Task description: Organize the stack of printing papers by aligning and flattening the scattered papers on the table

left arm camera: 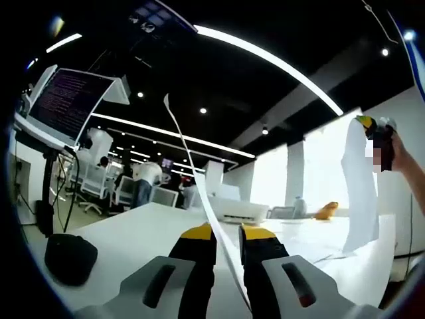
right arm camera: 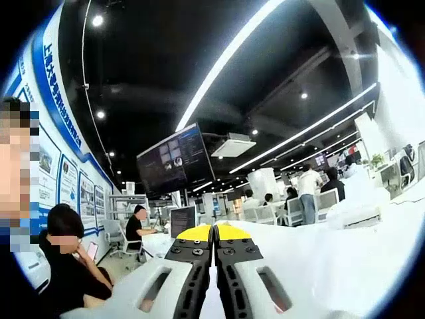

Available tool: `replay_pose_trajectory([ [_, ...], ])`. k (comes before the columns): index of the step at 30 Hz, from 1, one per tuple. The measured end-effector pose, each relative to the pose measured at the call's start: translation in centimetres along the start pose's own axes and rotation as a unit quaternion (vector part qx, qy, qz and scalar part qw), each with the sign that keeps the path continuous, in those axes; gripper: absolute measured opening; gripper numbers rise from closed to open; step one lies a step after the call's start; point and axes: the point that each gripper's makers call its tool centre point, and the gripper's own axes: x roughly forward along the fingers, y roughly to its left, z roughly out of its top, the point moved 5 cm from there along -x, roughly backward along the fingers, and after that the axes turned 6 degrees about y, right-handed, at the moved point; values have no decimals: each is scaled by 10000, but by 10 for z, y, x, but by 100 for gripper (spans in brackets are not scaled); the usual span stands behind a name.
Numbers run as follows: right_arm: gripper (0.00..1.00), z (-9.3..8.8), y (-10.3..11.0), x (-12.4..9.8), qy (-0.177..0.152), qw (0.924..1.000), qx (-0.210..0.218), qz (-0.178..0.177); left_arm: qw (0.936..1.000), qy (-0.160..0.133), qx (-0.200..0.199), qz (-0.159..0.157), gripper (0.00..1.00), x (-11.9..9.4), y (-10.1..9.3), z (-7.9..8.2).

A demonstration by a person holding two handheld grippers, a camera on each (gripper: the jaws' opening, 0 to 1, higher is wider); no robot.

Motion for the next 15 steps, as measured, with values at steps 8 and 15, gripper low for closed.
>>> replay_pose_trajectory([
  [8,0,-4,3,11,84,9998,-149,-39,10000,-18,-7,-5,17,0,1,0],
  [15,0,3,3,21,184,9988,-415,-202,10000,-9,1,-5,18,0,1,0],
])
